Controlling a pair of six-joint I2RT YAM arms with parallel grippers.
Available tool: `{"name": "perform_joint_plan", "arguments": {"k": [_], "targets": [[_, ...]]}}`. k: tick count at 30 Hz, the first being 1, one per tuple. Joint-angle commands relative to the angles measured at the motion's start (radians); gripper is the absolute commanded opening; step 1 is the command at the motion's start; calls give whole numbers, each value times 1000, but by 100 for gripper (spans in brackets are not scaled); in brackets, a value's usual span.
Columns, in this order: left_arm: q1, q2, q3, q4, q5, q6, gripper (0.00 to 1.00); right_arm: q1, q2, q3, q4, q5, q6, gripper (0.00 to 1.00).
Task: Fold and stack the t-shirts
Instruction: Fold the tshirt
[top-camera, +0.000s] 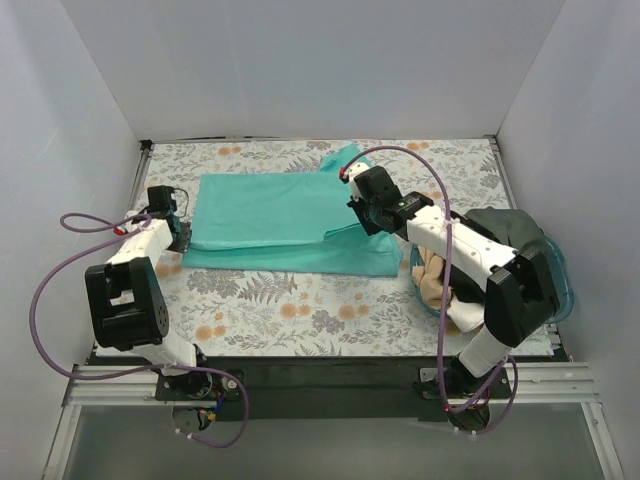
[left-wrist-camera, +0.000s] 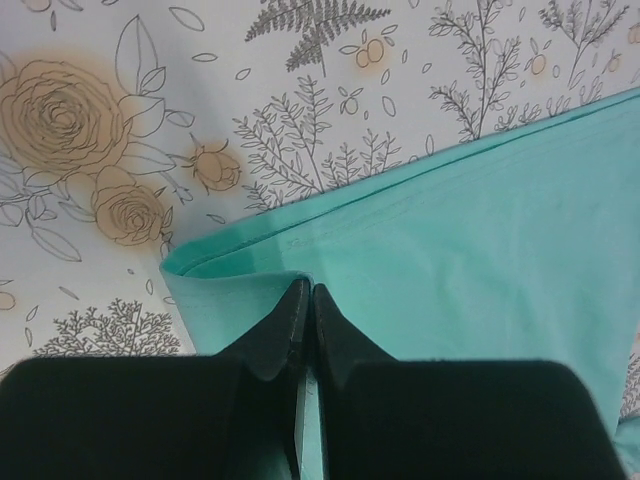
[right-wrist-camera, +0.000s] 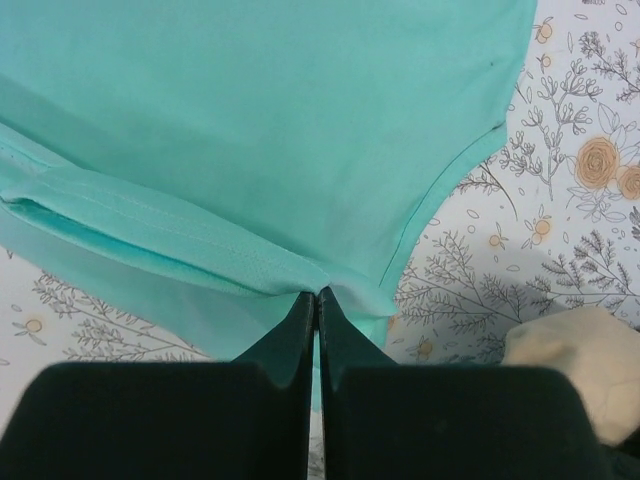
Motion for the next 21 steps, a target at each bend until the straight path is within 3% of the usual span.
{"name": "perform_joint_plan", "arguments": {"k": [1, 14, 17, 18, 19, 20, 21], "targets": [[3, 12, 43, 15, -27, 5, 0, -23, 44, 74, 35, -30, -50, 1], [3, 183, 135, 38, -4, 33, 0, -81, 261, 221, 48, -47, -97, 1], [1, 212, 171, 23, -10, 34, 25, -92, 316, 256, 69, -36, -112, 5], [1, 216, 181, 15, -10, 34, 48, -93, 340, 282, 69, -33, -115, 13], [1, 216, 203, 3, -12, 33, 62, -95, 350, 296, 69, -28, -122, 30], [1, 209, 212, -1, -13, 34, 78, -96, 356, 307, 69, -25, -125, 36], [3, 200, 218, -3, -13, 34, 85, -95, 354, 324, 68, -18, -117, 42]]}}
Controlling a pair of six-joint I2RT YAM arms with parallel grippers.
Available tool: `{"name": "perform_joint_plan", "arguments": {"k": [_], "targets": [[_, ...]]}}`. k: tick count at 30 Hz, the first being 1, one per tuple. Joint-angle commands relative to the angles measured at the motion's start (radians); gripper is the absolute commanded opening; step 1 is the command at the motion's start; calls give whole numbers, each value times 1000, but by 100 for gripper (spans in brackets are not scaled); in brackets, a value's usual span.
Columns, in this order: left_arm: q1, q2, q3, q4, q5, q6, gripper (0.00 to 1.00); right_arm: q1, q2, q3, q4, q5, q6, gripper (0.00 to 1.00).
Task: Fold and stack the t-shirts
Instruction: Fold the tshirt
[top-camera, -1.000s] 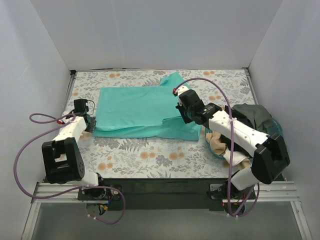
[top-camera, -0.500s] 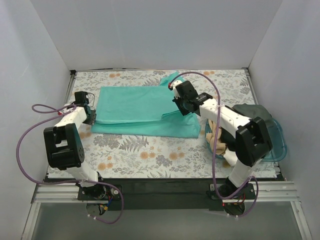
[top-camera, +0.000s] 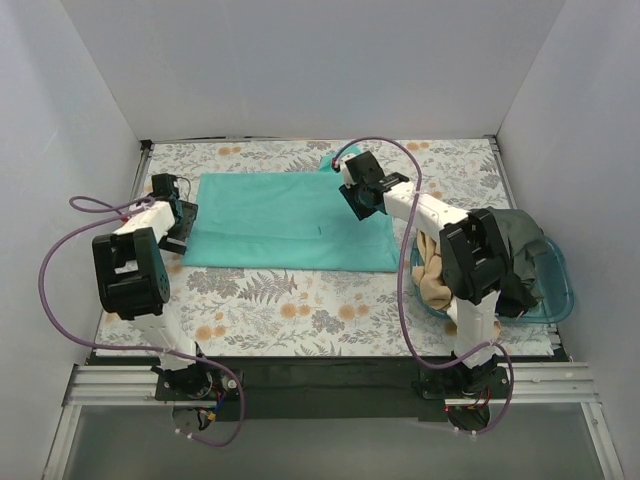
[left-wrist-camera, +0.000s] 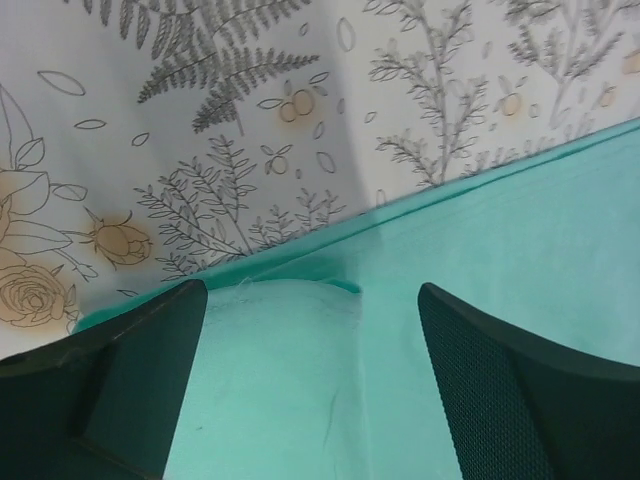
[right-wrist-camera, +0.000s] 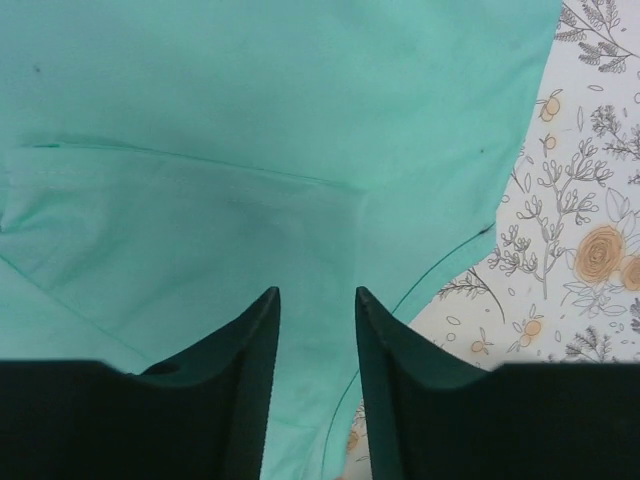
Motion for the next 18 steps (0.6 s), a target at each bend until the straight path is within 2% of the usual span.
{"name": "perform_joint_plan", "arguments": {"k": [1, 3, 5, 6, 9, 13, 15, 18], "targets": [[1, -62, 53, -17, -13, 0, 87, -7, -11, 77, 33, 31, -9, 44], [1, -98, 46, -12, -13, -2, 89, -7, -53, 65, 35, 25, 23, 52], [1, -154, 23, -5, -13, 0, 90, -6, -88, 41, 38, 0, 52, 56], [0, -171, 12, 0, -7, 6, 90, -6, -124, 27, 41, -9, 65, 63], [-2, -225, -54, 40, 57, 29, 91, -6, -192, -64, 59, -53, 125, 77], [-23, -236, -106, 103, 97, 47, 91, -6, -244, -211, 105, -154, 186, 83], [-40, -205, -103, 117, 100, 60, 92, -7, -243, -236, 122, -206, 209, 98], [-57, -136, -77, 141, 131, 84, 93, -6, -221, -266, 151, -231, 249, 98]]}}
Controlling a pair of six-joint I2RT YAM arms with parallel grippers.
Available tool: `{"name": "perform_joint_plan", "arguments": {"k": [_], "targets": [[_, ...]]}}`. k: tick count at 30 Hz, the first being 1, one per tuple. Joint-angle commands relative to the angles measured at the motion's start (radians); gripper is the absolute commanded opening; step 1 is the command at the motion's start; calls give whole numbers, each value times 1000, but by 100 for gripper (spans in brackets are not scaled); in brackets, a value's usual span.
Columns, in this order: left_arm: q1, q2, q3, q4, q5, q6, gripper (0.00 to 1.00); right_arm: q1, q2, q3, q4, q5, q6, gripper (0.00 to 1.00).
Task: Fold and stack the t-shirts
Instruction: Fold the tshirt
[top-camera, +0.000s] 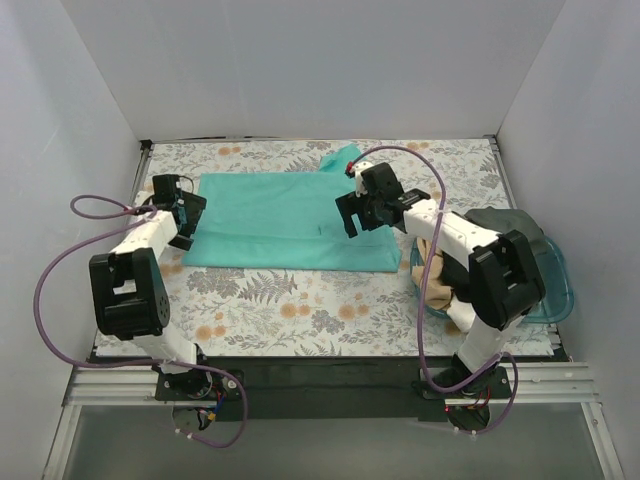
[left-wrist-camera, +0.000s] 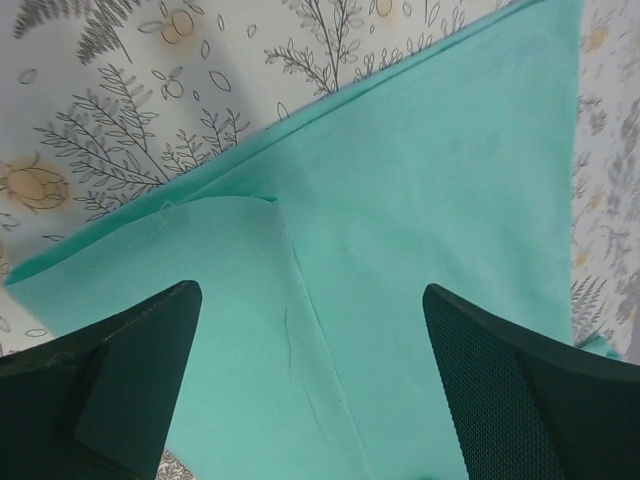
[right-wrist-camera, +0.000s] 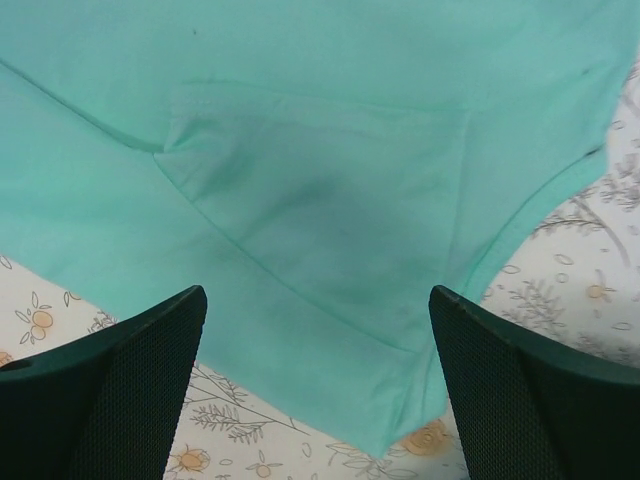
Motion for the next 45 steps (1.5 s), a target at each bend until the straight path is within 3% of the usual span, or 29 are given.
{"name": "perform_joint_plan", "arguments": {"k": [1, 6, 12, 19, 29, 39, 45], "targets": [[-24, 66, 20, 42, 52, 52, 93, 0, 30, -39, 65, -73, 72, 98], [-38, 139, 18, 42, 58, 76, 95, 3, 95, -52, 68, -86, 89, 98], [-38, 117, -89, 43, 18, 66, 96, 22, 127, -127, 76, -89, 112, 98], [-38, -47, -299, 28, -42, 32, 96, 77, 23, -329, 137, -92, 155, 98], [-38, -290, -480, -93, -158, -78, 98, 196, -164, -575, 208, -84, 264, 98], [-38, -478, -487, -221, -172, -138, 98, 284, -325, -609, 202, -35, 303, 98], [-38, -539, -337, -300, -217, -126, 98, 282, -399, -490, 119, 66, 266, 98]]}}
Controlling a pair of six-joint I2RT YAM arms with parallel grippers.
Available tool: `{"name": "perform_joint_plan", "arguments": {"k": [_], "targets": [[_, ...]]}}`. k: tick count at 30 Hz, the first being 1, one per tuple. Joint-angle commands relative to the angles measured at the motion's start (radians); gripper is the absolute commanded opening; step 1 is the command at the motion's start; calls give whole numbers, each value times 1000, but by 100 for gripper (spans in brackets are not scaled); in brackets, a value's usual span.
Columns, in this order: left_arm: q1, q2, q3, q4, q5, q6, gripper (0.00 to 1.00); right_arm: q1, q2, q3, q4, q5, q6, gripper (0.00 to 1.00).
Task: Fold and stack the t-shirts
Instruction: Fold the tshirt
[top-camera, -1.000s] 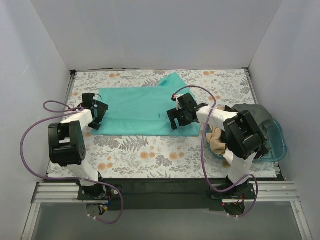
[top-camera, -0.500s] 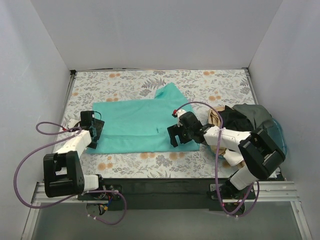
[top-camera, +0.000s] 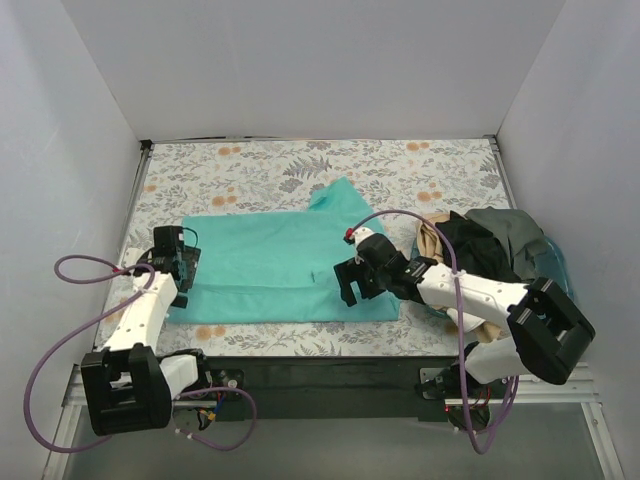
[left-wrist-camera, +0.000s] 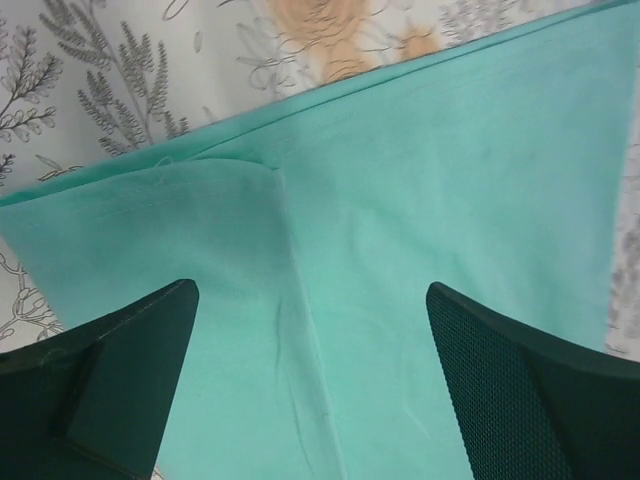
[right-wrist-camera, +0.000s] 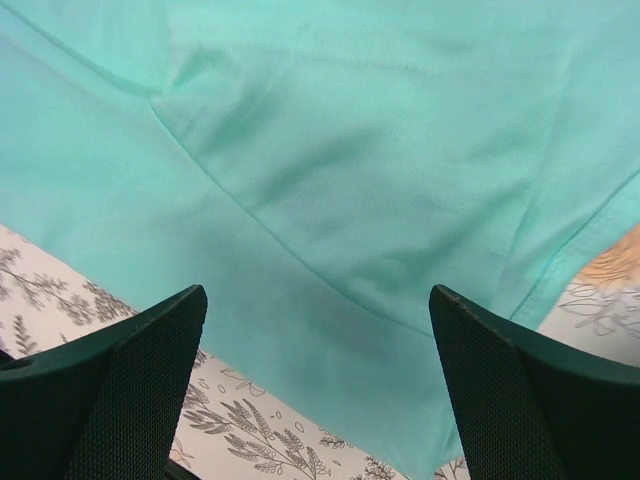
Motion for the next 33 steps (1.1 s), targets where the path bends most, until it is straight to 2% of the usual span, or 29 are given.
{"name": "perform_joint_plan", "arguments": {"k": [1, 5, 11, 15, 17, 22, 25, 33], "targets": [[-2, -20, 116, -52, -42, 5, 98, 2, -92, 112, -34, 88, -13, 98], [0, 72, 282, -40, -44, 41, 98, 0, -172, 139, -51, 189, -17, 98], [2, 370, 532, -48, -25, 158, 98, 0, -265, 104, -49, 309, -10, 98], [8, 570, 746, -97, -50, 201, 98, -3, -301, 61, -48, 305, -4, 98], [14, 678, 807, -115, -44, 229, 96, -6, -305, 50, -48, 302, -2, 98], [18, 877, 1046, -212, -62, 266, 85, -7, -305, 24, -58, 292, -11, 98], [20, 971, 1136, -253, -71, 275, 73, -10, -305, 15, -60, 294, -14, 98], [23, 1112, 1213, -250, -75, 290, 60, -12, -285, 9, -61, 300, -28, 98]]}}
